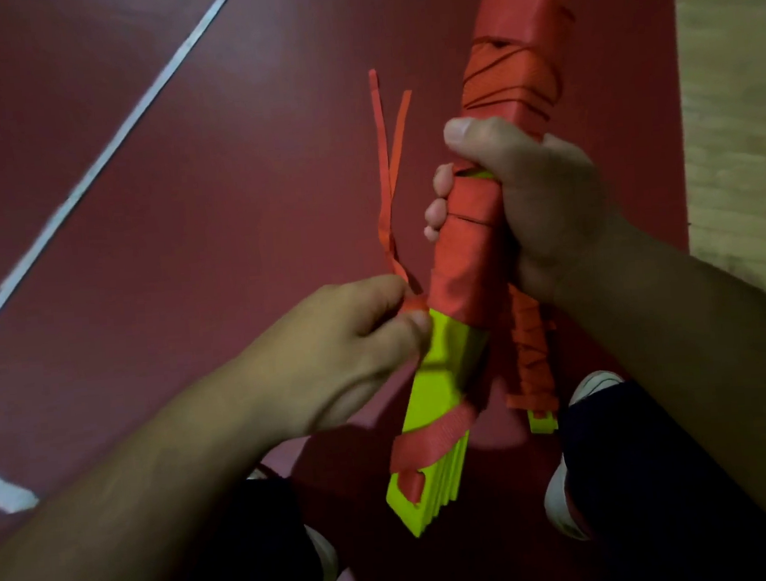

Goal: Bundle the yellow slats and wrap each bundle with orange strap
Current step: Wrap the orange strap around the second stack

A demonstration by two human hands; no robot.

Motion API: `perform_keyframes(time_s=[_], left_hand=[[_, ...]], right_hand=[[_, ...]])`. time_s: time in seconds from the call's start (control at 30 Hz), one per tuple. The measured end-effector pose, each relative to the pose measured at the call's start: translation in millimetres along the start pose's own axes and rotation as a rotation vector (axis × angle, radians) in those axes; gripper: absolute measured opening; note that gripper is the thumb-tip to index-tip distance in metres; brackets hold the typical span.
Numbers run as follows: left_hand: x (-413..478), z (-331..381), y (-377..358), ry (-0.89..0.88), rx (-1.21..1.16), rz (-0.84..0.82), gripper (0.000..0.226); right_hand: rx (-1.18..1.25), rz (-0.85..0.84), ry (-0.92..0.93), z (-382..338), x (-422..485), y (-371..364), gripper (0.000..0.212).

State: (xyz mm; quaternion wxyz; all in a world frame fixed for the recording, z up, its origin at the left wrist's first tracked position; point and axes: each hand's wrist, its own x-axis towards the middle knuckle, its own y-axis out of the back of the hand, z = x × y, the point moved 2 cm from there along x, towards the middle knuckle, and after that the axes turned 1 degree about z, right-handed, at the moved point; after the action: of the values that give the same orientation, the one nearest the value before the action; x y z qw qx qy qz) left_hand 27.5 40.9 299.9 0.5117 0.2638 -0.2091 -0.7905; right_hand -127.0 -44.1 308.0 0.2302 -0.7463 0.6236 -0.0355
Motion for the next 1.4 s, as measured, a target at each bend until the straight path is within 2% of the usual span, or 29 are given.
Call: perform_keyframes(time_s=[0.07,0.1,0.17,0.27,0.33,0.4,0.53,0.63,0.77,0.83,0.93,1.0,1.07,1.13,1.17,1.2,1.27,1.4], left_hand=[[-0.1,6.9,-4.7,0.009,0.243,0.045,0.058],[0.1,9.3,-6.3,0.041,0.314,0.075,0.062],[0.6,8.5,-9.2,0.076,0.337,0.144,0.062],[1.8,3.4,-12.2,-0.017,0.338,0.182,0.053],[1.8,2.6,-9.3,-0.075,0.262,0.125,0.05],[0.6,4.2,-7.0,-0.118,0.087,0.017,0.049],[0.2,12.0,-8.2,-0.227,-0.095,-0.086,0.034],[1.9,6.2,-12.8,-0.204,-0.144,-0.14,0.031],[3.9,-3.9,-4.4,-0.204,-0.053,-0.2,0.026],[4.3,-4.4,-2.8,-0.193,-0.019,-0.221,0.036],[4.6,-6.0,-9.4,-0.102,0.081,-0.16,0.068],[6.0,-8.0,-11.4,-0.102,0.101,-0.121,0.072],[5.1,-7.4,-10.2,-0.127,-0.067,-0.138,0.074],[3.2,-4.7,-9.9,-0.117,-0.374,-0.192,0.074],[1.4,-2.2,-9.8,-0.112,-0.488,-0.214,0.067],[0.6,1.5,-10.5,-0.109,-0.541,-0.24,0.058],[2.0,4.2,-10.1,-0.115,-0.476,-0.27,0.053],[3.0,1.6,-2.3,-0.117,-0.271,-0.225,0.059]], right_hand=[[-0.059,0.039,0.07,1.1,0.8,-1.7,0.016],[-0.082,0.048,0.092,1.9,0.8,-2.8,0.023],[-0.124,0.047,0.107,3.9,0.5,-3.7,0.037],[-0.15,0.004,0.068,6.7,-0.8,-3.1,0.036],[-0.164,0.004,0.069,5.8,-1.6,-2.7,0.036],[-0.095,-0.02,0.053,2.9,-2.4,-1.6,0.034],[0.111,-0.202,-0.124,-4.5,-6.6,-1.4,0.02],[0.086,-0.238,-0.135,-6.5,-9.0,-2.3,0.017],[0.007,-0.149,-0.062,-5.2,-7.9,-3.5,0.01],[-0.041,-0.079,-0.012,-1.7,-5.5,-3.9,0.013],[-0.112,0.017,0.02,5.9,-3.8,-3.8,0.021],[-0.122,0.014,0.015,8.1,-5.2,-4.3,0.021],[-0.061,-0.04,0.006,4.2,-5.9,-4.6,0.023],[0.033,-0.162,-0.044,-1.9,-7.1,-4.5,0.041],[0.07,-0.232,-0.087,-3.5,-7.2,-4.9,0.048],[0.106,-0.294,-0.134,-4.1,-8.1,-5.2,0.047],[0.166,-0.355,-0.196,-0.5,-9.7,-7.0,0.03],[0.172,-0.287,-0.211,7.7,-5.9,-5.9,0.011]])
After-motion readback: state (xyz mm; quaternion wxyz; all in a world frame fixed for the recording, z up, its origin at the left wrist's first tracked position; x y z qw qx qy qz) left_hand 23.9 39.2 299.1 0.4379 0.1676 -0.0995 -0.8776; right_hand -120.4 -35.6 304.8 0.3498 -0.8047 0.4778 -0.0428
